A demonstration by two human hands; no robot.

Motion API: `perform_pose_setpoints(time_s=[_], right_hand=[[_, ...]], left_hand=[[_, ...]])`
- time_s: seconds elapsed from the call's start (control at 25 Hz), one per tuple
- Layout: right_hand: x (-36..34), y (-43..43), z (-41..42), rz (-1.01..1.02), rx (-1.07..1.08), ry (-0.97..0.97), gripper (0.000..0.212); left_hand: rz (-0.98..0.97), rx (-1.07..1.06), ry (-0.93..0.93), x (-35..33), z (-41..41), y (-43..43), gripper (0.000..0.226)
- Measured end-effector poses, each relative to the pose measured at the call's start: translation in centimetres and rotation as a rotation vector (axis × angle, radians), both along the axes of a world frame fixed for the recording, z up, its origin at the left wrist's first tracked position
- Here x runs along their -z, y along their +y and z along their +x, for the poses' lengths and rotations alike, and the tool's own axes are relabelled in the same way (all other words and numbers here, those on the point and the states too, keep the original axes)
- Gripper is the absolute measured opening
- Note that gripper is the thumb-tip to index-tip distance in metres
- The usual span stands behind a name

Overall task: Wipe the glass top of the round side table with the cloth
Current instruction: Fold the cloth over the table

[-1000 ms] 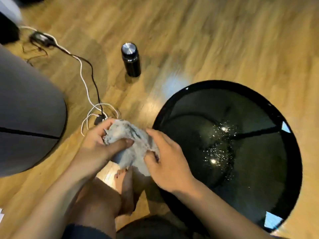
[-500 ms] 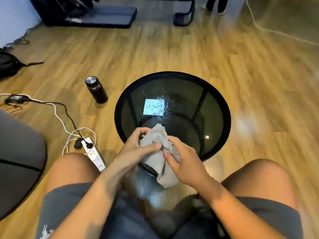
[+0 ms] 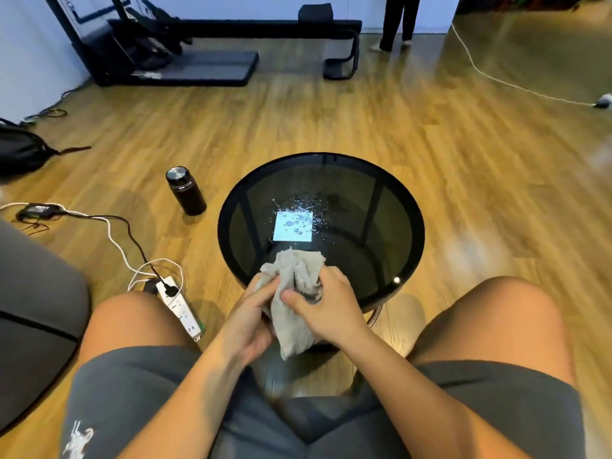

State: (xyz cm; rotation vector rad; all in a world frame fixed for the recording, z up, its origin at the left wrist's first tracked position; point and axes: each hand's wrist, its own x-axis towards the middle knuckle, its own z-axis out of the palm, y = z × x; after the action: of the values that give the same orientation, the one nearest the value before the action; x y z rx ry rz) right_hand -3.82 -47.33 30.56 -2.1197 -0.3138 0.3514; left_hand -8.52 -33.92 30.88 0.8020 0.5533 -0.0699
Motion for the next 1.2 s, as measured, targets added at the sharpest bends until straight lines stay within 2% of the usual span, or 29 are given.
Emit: perform_pose_setpoints(time_s=[0.12, 0.24, 0.4, 0.52, 0.68, 0.8, 0.88, 0.96, 1.04, 1.12, 1.2], right_hand=[[0.4, -0.9, 1.1, 0.148, -0.013, 0.077, 0.039], [0.0, -2.6, 2.6, 0.255, -0.027, 0.149, 0.023], [-0.2, -4.7, 4.5, 0.539, 0.196, 0.281, 0.042], [0.1, -5.6, 5.5, 0.723, 0.283, 0.381, 0.049], [0.1, -5.9, 6.3, 0.712, 0.223, 0.370, 0.031], [0.0, -5.2, 6.2, 0.801, 0.186, 0.406, 0.023], [0.0, -4.7, 6.0, 0.785, 0.136, 0.390, 0.021], [0.1, -4.0, 5.7, 0.739, 0.106, 0.393, 0.020], [0.2, -3.3, 5.4, 0.769, 0.136, 0.475, 0.022], [0.1, -3.1, 5.1, 0.805, 0.120, 0.592, 0.043], [0.3, -3.2, 4.7, 0.722, 0.056, 0.570, 0.057]], left_hand=[[0.041, -0.012, 0.065, 0.8, 0.7, 0.3, 0.036], [0.049, 0.004, 0.127, 1.2, 1.6, 0.5, 0.037], [0.096, -0.125, 0.056, 2.0, 3.2, 2.2, 0.023], [0.081, -0.260, -0.038, 1.4, 3.9, 3.9, 0.026], [0.254, -0.127, -0.057, 1.3, 4.0, 4.8, 0.028], [0.243, 0.167, 0.000, 1.1, 3.3, 3.7, 0.024], [0.314, 0.422, 0.018, 0.6, 2.8, 2.6, 0.038], [0.415, 0.549, 0.012, 0.6, 2.6, 1.5, 0.045], [0.524, 0.462, -0.010, 0.8, 2.6, 0.5, 0.032], [0.628, 0.279, -0.020, 0.9, 2.6, 0.1, 0.017], [0.628, 0.167, -0.057, 0.8, 2.7, 0.3, 0.016]])
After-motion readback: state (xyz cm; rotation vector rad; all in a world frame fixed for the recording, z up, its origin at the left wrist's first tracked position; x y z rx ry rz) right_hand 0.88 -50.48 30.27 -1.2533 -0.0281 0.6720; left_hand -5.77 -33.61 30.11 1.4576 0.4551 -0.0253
